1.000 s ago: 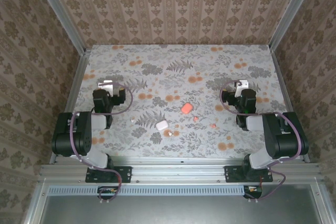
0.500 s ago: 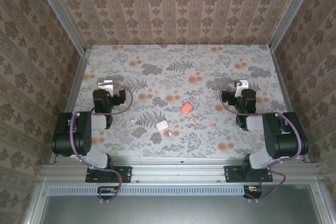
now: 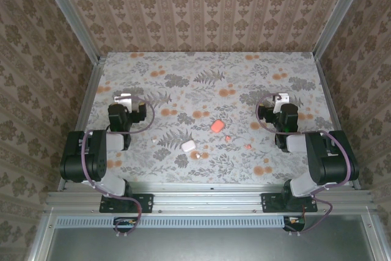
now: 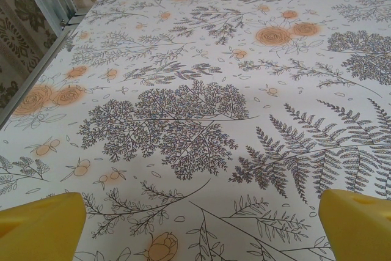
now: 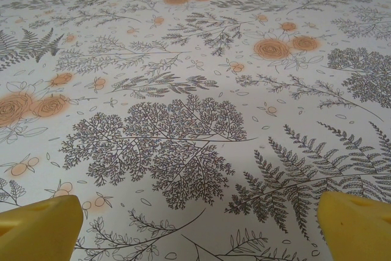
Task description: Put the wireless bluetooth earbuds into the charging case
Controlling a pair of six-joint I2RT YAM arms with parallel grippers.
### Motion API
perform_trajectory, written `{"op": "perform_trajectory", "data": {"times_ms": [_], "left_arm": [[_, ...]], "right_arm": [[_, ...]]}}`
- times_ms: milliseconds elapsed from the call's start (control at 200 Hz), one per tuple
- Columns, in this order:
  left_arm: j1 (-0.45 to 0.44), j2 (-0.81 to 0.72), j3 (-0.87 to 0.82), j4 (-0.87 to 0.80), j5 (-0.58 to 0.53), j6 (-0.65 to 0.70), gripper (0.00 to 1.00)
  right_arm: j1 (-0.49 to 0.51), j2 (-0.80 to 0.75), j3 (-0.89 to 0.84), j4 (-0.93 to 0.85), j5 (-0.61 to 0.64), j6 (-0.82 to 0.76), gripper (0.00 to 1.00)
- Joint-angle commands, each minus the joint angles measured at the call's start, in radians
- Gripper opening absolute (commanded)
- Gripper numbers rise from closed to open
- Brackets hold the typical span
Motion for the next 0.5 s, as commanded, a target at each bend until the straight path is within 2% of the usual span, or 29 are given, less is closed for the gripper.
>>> {"op": "perform_trajectory", "data": {"times_ms": [0,90,185,245,320,420,495], "left_arm": [[0.009,-0.021,-0.010,-0.005,0.018,0.019,1.00],[0.004,-0.035,-0.008,-0.020,0.056,0.046,0.99],[-0.026,-0.106,0.028,-0.145,0.008,0.062,0.97],[-0.046,-0.162,0.057,-0.230,-0.032,0.074,0.96],[-0.089,-0.242,0.114,-0.383,-0.091,0.064,0.96],[-0.124,-0.323,0.203,-0.573,-0.041,-0.042,0.94],[-0.163,-0.336,0.309,-0.770,-0.013,-0.132,0.91]], "right_arm": [[0.005,0.012,0.022,0.028,0.000,0.010,1.00],[0.005,0.013,0.023,0.024,0.000,0.010,1.00],[0.006,-0.006,0.025,0.012,0.031,0.020,1.00],[0.005,-0.055,0.048,-0.063,0.043,0.027,1.00],[0.007,-0.161,0.145,-0.328,0.027,0.044,1.00],[0.031,-0.233,0.341,-0.803,-0.008,0.083,1.00],[0.090,-0.244,0.467,-1.045,-0.013,0.051,1.00]]}}
